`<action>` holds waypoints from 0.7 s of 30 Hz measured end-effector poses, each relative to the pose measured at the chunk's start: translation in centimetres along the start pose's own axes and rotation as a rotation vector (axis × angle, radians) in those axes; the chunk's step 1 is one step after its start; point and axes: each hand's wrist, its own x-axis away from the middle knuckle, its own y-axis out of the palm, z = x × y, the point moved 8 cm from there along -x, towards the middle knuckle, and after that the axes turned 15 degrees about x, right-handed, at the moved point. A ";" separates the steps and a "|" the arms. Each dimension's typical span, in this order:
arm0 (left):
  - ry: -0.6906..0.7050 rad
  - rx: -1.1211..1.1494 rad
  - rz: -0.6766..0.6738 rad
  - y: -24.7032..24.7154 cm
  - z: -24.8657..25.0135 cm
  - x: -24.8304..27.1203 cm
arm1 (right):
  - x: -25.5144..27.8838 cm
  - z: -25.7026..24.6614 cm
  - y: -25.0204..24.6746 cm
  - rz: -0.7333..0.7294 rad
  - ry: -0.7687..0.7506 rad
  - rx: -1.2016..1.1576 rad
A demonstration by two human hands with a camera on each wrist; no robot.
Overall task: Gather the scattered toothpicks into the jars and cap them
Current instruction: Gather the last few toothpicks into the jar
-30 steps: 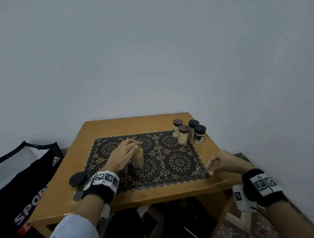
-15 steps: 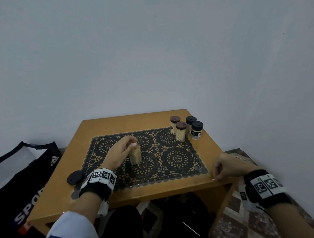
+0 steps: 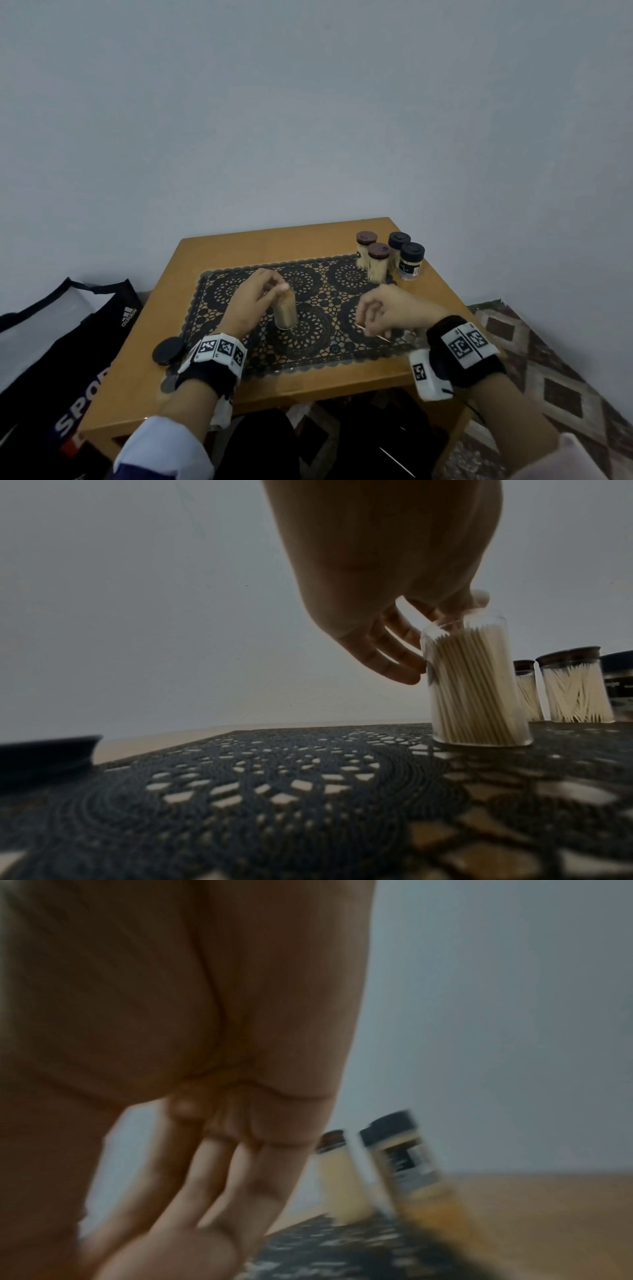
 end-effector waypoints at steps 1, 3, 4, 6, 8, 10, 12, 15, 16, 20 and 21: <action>-0.032 0.059 0.018 -0.1 0.1 0.1 | -0.8 -1.3 -0.9 0.092 -0.047 -0.100; -0.087 0.158 0.049 -0.5 0.0 0.3 | -2.5 -3.8 -2.6 0.266 -0.137 -0.266; -0.108 0.188 0.059 -0.9 -0.3 0.3 | -3.3 -5.1 -3.3 0.349 -0.170 -0.322; -0.147 0.238 0.091 -2.2 -0.4 0.6 | -4.7 -7.4 -4.4 0.492 -0.204 -0.405; -0.184 0.251 0.137 -4.2 -0.1 0.8 | -6.2 -9.3 -4.8 0.599 -0.220 -0.410; -0.220 0.195 0.145 -6.3 0.5 0.9 | -7.5 -10.5 -4.5 0.660 -0.188 -0.259; -0.303 0.041 0.085 -8.7 0.0 1.2 | -8.6 -11.2 -3.5 0.632 -0.131 -0.012; -0.608 -0.258 -0.030 -12.2 -3.7 3.4 | -9.5 -10.8 -1.2 0.534 -0.079 0.228; -0.737 -0.340 -0.070 -13.0 -5.0 4.7 | -9.8 -10.4 -0.5 0.505 -0.079 0.265; -1.034 -0.411 -0.170 -13.4 -6.6 8.5 | -10.0 -9.4 0.1 0.466 -0.144 0.199; -1.044 -0.417 -0.167 -13.3 -6.7 8.8 | -10.1 -9.2 0.1 0.463 -0.168 0.135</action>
